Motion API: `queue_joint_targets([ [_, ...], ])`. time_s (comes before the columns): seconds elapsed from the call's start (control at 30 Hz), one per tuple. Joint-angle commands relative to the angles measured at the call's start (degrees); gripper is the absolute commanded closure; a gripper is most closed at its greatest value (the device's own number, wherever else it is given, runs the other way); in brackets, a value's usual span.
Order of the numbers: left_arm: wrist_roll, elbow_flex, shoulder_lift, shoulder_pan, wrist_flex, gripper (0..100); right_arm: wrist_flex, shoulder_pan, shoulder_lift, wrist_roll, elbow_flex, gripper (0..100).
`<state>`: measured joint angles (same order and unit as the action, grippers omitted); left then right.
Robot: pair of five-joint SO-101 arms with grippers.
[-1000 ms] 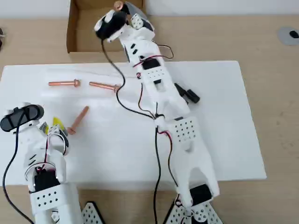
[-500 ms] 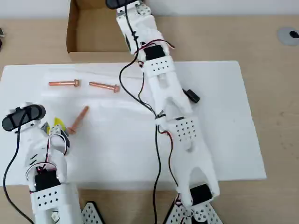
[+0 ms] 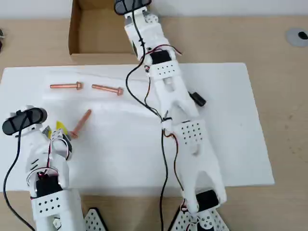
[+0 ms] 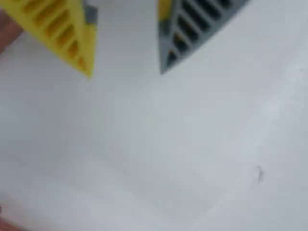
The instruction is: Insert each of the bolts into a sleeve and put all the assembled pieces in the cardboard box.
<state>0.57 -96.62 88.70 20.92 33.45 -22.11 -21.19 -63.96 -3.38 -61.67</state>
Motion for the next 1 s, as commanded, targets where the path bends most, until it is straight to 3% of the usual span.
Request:
queue_joint_targets([
  [0.0, 0.3, 0.0, 0.4, -0.7, -0.6, 89, -2.1, 0.7, 0.8, 0.4, -0.7, 98.8],
  [0.43, 0.3, 0.0, 0.4, -0.7, -0.6, 89, -7.8, 0.7, 0.3, 0.1, -0.7, 98.2],
  [0.7, 0.3, 0.0, 0.4, -0.7, -0.6, 89, -12.4, 0.7, 0.4, 0.0, -0.7, 79.2],
  [0.97, 0.3, 0.0, 0.4, -0.7, -0.6, 89, -12.5, 0.7, 0.6, 0.0, -0.7, 77.8],
])
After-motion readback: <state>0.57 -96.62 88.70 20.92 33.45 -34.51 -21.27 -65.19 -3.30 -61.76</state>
